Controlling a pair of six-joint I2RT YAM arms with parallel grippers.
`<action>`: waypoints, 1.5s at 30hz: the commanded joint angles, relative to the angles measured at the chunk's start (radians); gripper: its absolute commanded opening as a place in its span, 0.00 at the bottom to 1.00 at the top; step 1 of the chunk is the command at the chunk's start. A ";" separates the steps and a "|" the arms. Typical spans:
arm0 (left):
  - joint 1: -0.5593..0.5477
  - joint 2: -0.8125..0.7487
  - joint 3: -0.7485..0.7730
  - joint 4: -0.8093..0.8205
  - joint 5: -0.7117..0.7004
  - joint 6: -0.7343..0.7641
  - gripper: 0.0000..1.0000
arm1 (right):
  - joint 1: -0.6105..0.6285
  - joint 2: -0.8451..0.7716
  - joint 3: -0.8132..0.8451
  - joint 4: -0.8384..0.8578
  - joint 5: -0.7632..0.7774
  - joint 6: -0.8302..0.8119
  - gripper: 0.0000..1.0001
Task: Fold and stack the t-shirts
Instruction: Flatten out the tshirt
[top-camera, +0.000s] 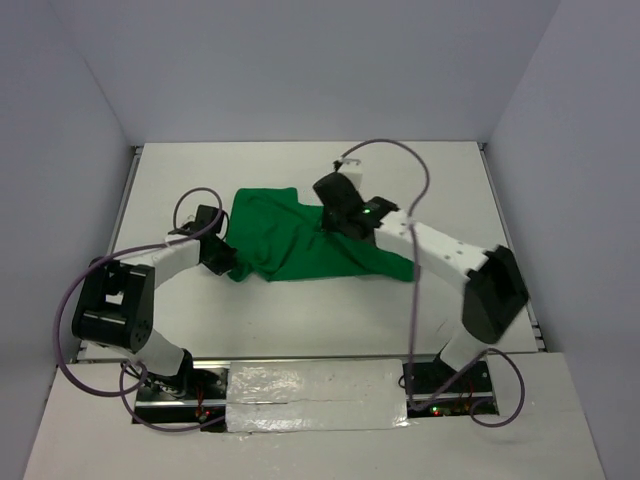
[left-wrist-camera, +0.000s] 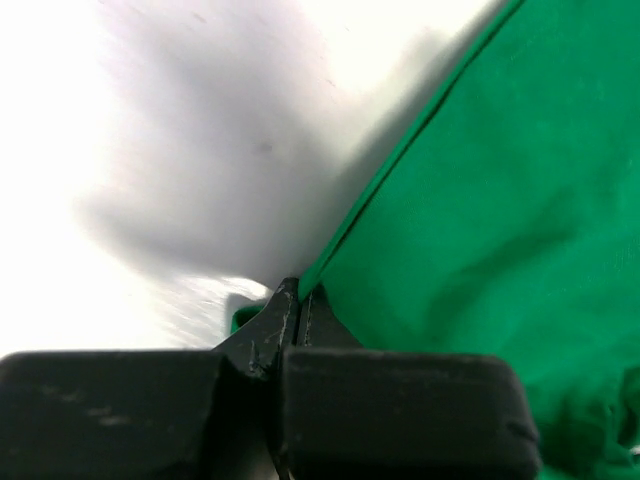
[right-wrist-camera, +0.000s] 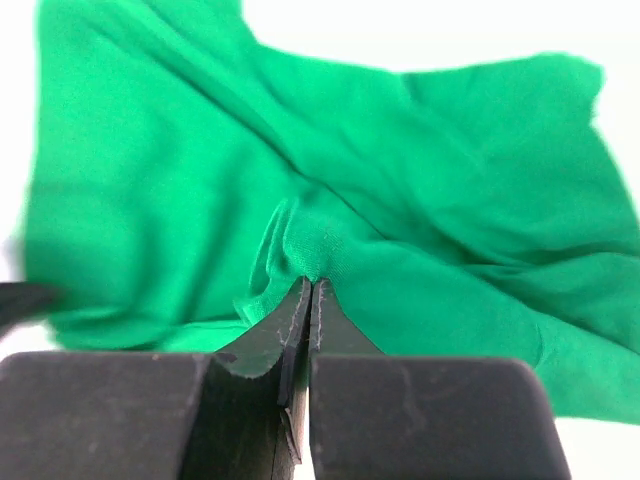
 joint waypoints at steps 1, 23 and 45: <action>0.016 0.017 0.045 -0.084 -0.054 0.038 0.00 | 0.003 -0.248 -0.060 0.014 0.067 -0.025 0.00; 0.101 -0.062 0.082 -0.113 -0.028 0.090 0.09 | -0.028 -0.957 -0.815 -0.141 -0.110 0.368 0.67; 0.116 -0.081 -0.116 0.009 0.084 0.081 0.99 | -0.277 -0.997 -1.162 0.178 -0.504 0.422 0.83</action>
